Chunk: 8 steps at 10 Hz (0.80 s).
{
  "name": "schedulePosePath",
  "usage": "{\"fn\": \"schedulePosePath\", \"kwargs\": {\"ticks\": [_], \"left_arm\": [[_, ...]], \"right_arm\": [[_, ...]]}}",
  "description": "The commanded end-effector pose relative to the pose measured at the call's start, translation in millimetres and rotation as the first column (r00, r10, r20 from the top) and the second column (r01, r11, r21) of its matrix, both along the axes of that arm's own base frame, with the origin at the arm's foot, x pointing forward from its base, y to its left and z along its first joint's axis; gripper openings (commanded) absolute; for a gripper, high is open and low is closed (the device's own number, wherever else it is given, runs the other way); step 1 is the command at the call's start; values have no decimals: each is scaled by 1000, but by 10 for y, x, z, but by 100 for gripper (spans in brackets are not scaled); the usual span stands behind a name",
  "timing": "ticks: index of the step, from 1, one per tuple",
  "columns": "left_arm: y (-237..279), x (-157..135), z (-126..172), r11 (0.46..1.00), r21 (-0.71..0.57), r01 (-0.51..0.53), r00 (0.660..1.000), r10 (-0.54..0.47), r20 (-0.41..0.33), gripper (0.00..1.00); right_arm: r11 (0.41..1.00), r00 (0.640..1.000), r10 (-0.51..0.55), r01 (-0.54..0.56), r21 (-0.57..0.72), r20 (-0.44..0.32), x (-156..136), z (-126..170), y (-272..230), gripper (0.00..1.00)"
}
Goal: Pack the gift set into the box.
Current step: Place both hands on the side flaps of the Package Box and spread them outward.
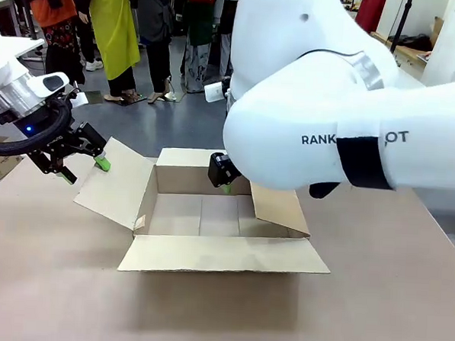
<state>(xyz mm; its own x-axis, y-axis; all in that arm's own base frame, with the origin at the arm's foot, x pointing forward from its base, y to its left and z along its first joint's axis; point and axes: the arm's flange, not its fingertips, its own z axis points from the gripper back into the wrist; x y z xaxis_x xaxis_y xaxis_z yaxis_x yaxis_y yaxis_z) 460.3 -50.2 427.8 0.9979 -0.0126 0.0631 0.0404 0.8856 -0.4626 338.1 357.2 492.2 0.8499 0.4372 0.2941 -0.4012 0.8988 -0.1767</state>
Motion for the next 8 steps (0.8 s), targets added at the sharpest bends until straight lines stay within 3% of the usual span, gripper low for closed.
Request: {"fn": "schedulePosePath", "kwargs": {"ticks": [1,3,5,8], "left_arm": [[9,-26,16,1000,20,-4,1000,4,0,100],[9,-26,16,1000,20,-4,1000,4,0,100],[9,-26,16,1000,20,-4,1000,4,0,100],[9,-26,16,1000,20,-4,1000,4,0,100]], "right_arm": [[998,991,-64,61,-31,-119,426,-77,186,100],[985,968,-171,165,-50,-183,767,-351,198,100],[977,949,-209,194,-84,-237,943,-628,199,100],[946,936,-302,271,-177,-180,936,-730,40,100]]}}
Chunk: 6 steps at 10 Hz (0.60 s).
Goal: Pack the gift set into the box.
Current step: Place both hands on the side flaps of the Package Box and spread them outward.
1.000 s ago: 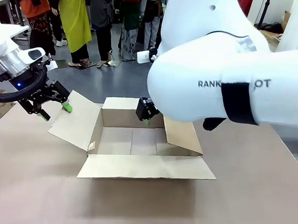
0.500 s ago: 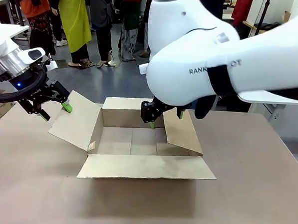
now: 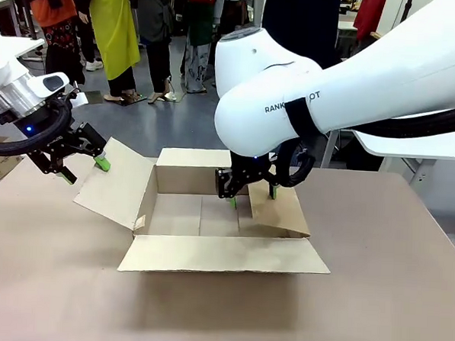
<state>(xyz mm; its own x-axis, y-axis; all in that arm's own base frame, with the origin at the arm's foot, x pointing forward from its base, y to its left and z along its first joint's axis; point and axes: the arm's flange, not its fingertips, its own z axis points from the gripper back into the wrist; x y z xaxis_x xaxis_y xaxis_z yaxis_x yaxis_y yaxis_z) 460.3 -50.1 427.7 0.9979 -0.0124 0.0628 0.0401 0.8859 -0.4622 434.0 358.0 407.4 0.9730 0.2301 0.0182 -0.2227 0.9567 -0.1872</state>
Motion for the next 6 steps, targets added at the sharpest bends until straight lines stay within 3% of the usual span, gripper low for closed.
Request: {"fn": "schedulePosePath", "kwargs": {"ticks": [1,4,6], "left_arm": [[9,-26,18,1000,20,-4,1000,4,1,100],[9,-26,18,1000,20,-4,1000,4,1,100],[9,-26,18,1000,20,-4,1000,4,1,100]], "right_arm": [[984,993,-77,90,-152,94,-9,113,-37,100],[965,981,-120,151,-213,152,21,85,-134,100],[962,962,-172,210,-175,213,-27,280,-321,100]]}}
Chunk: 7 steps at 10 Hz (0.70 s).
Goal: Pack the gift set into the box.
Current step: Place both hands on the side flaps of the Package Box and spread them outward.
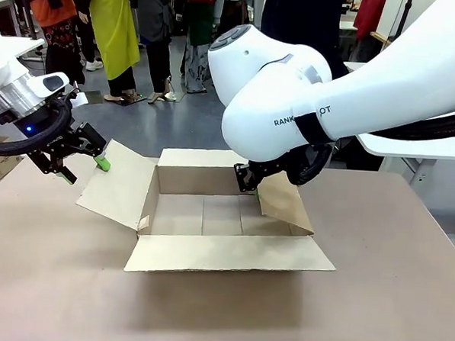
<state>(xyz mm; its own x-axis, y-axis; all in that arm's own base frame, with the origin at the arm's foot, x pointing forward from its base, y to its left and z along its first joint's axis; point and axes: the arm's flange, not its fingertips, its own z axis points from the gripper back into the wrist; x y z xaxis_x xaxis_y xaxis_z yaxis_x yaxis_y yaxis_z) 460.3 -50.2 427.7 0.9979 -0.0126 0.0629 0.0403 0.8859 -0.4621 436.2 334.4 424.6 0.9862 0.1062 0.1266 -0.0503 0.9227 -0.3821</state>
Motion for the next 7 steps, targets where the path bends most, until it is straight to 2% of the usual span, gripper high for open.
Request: {"fn": "schedulePosePath", "kwargs": {"ticks": [1,5,7], "left_arm": [[9,-25,17,1000,20,-4,1000,4,1,100],[9,-25,17,1000,20,-4,1000,4,1,100],[9,-25,17,1000,20,-4,1000,4,1,100]], "right_arm": [[997,994,-72,72,4,82,-81,223,-191,100],[976,972,-189,170,133,142,-202,591,-818,100],[949,953,-272,242,202,136,-238,572,-1270,100]]}}
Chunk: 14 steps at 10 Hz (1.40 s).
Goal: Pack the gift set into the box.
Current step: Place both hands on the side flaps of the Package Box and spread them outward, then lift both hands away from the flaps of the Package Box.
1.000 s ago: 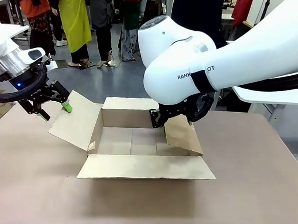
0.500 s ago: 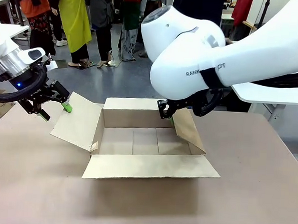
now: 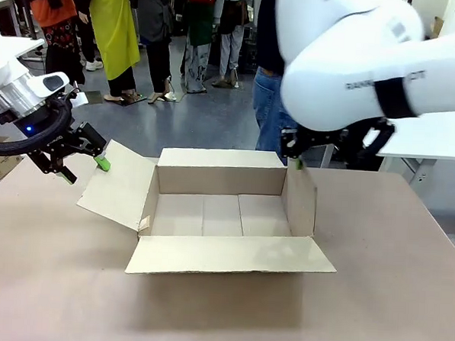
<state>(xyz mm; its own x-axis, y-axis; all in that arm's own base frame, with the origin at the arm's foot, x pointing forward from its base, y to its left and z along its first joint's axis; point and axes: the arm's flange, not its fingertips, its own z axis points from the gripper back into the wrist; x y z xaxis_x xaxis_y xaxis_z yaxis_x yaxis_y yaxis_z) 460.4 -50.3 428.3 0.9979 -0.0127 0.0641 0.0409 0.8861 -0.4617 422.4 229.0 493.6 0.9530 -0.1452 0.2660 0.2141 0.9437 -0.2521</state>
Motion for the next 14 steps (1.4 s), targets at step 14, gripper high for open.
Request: {"fn": "schedulePosePath", "kwargs": {"ticks": [14], "left_arm": [[10,-26,12,1000,19,-4,1000,4,-1,100]], "right_arm": [[973,997,-78,71,222,20,-14,-340,-736,100]]}}
